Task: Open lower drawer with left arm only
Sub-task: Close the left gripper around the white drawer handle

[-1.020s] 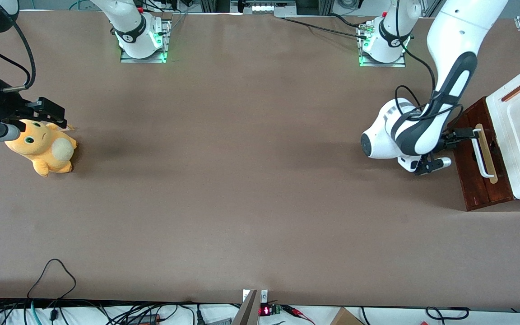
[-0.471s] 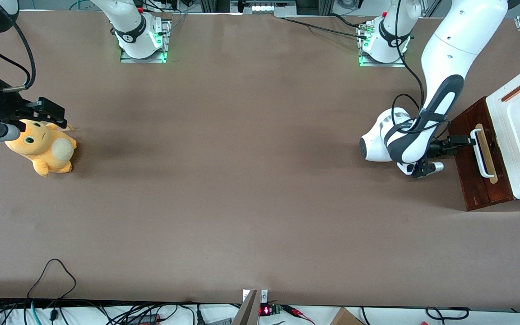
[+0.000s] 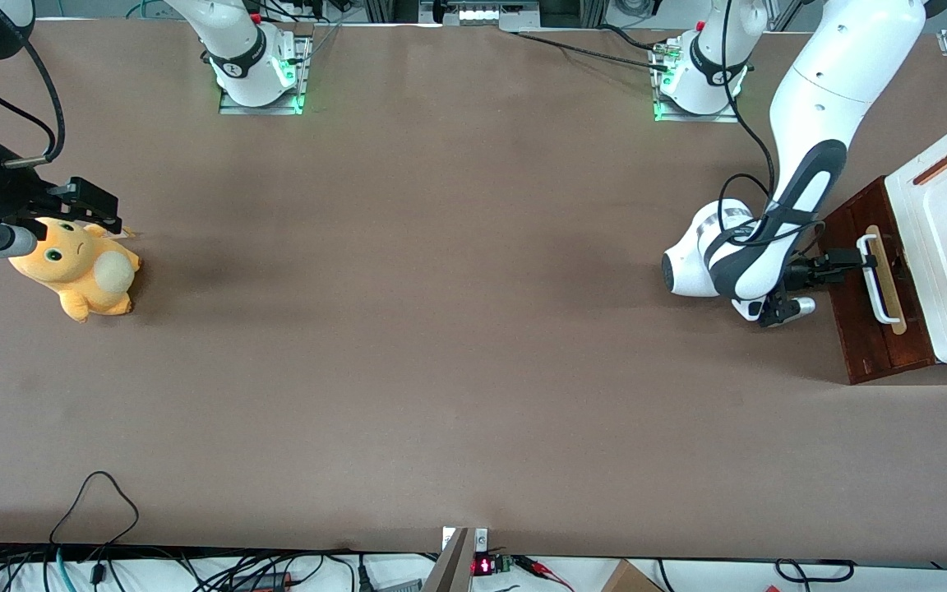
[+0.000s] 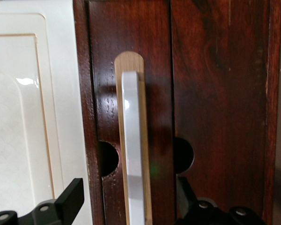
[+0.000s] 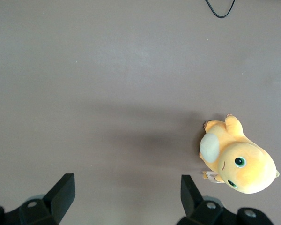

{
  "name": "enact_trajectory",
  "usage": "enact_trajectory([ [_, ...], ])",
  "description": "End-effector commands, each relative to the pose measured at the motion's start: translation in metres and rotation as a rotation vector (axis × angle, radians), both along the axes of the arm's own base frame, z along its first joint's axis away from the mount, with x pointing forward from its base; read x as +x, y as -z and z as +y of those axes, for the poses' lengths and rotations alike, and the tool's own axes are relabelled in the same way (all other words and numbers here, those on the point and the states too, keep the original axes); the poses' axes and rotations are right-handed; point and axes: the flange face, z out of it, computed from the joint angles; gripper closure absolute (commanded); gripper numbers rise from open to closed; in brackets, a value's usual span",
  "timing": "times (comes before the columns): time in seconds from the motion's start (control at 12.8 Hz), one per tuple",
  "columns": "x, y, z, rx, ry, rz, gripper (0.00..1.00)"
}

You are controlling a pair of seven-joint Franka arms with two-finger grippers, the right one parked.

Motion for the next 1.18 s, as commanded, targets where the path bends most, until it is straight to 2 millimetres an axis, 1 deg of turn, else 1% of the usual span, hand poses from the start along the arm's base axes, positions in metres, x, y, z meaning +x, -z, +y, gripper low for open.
enact_trajectory([
  [0.0,0.006,0.002,0.008,0.045,0.036,-0.007,0.17],
  [0.16,0.006,0.006,0.015,0.049,0.032,-0.003,0.2],
  [0.24,0.006,0.009,0.016,0.051,0.034,0.001,0.25],
  [0.47,0.011,0.007,0.018,0.059,0.044,-0.021,0.26],
  [0.63,0.012,0.009,0.019,0.059,0.044,-0.023,0.26],
  [0.71,0.014,0.008,0.023,0.068,0.051,-0.027,0.26],
  [0.86,0.014,0.013,0.033,0.076,0.048,-0.021,0.28],
  [0.94,0.014,0.013,0.033,0.076,0.048,-0.021,0.28],
  [1.02,0.016,0.011,0.033,0.076,0.048,-0.026,0.3],
  [1.1,0.016,0.011,0.033,0.074,0.049,-0.026,0.34],
])
